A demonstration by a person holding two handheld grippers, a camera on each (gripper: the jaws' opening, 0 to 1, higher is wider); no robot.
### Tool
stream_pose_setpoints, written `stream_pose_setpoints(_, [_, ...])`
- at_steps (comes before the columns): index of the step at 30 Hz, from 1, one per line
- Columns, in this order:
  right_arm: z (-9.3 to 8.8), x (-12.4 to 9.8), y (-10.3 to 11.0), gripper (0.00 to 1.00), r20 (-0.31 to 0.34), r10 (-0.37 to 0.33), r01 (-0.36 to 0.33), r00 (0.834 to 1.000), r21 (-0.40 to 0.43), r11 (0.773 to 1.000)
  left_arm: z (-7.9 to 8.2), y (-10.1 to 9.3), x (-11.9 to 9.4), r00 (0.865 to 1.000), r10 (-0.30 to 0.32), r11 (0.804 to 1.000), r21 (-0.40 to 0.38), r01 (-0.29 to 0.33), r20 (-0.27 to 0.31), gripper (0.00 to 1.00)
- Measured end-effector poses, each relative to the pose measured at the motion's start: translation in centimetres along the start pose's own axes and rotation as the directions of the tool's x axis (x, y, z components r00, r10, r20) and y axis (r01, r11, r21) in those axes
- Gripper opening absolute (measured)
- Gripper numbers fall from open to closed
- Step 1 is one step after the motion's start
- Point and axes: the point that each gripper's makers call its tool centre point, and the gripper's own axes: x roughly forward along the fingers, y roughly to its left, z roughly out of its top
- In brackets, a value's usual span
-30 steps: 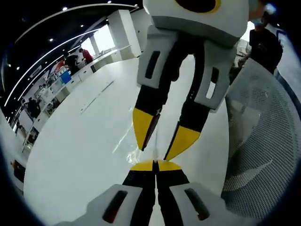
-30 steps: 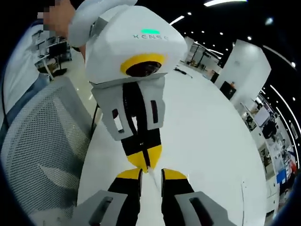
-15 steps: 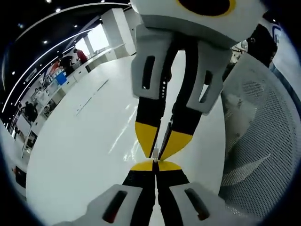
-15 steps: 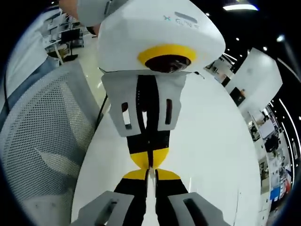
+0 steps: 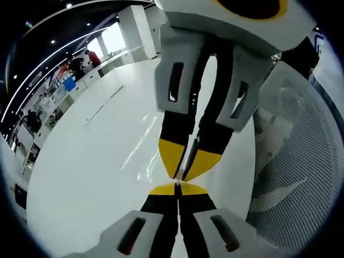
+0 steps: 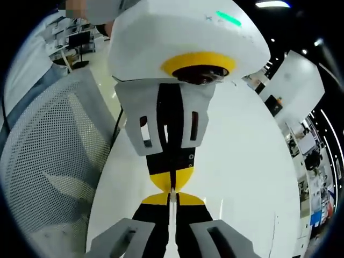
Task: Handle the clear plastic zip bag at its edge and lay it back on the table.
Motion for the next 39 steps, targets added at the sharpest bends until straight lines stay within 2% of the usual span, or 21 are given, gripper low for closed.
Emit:
stream_pose_setpoints(14, [0.1,-0.4,0.4,0.0,0.003,0.003,-0.003,1.0,0.044,0.999,-0.2,-0.2,-0.2,1.0,-0.004,1.0,-0.017,0.004,0.005,0.0])
stream_pose_setpoints(39, [-1.7,-0.4,-0.1,0.0,-0.012,-0.001,0.002,1.0,0.073,0.997,-0.8,0.0,-0.3,1.0,-0.007,1.0,-0.029,0.006,-0.005,0.0])
